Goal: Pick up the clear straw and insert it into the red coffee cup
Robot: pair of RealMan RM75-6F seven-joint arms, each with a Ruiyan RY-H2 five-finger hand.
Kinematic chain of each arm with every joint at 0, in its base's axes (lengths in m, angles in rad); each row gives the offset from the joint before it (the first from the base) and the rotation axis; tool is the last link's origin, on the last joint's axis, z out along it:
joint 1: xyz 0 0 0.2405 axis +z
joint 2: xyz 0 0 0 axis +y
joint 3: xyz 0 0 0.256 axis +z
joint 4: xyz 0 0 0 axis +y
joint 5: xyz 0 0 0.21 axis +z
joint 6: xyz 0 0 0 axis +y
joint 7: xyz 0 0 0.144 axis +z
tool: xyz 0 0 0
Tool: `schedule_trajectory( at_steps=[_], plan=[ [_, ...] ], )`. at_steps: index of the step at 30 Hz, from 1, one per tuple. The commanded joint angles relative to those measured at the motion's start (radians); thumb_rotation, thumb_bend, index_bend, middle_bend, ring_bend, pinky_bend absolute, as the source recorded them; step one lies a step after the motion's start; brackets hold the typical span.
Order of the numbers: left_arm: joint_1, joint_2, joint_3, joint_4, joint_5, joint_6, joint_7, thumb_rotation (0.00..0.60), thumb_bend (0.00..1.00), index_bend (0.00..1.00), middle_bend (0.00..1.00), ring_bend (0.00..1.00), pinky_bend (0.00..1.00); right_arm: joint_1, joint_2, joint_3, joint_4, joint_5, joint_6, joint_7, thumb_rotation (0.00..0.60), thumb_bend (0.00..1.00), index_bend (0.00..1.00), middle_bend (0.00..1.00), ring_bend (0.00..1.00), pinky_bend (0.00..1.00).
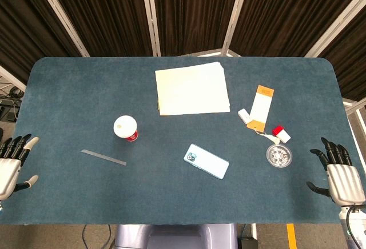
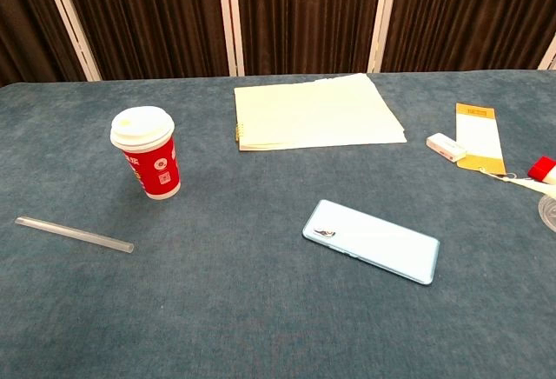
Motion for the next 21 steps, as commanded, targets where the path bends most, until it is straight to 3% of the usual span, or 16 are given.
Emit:
schedule_trajectory(
  at_steps=[1,21],
  plan=[
    [0.001,0.002,0.000,0.000,-0.001,0.001,0.000,0.600,0.21,0.00,0.00,0.00,0.00,0.001,-0.002,0.000,0.000,0.001,-0.003,-0.002,0.600,0.10,0.21,0.00,0.00,0.00],
    [-0.009,0.006,0.008,-0.006,0.003,-0.028,0.009,0.600,0.21,0.09,0.00,0.00,0.00,0.005,-0.007,-0.002,0.003,0.005,-0.013,0.003,0.600,0.11,0.21,0.00,0.00,0.00]
  ],
)
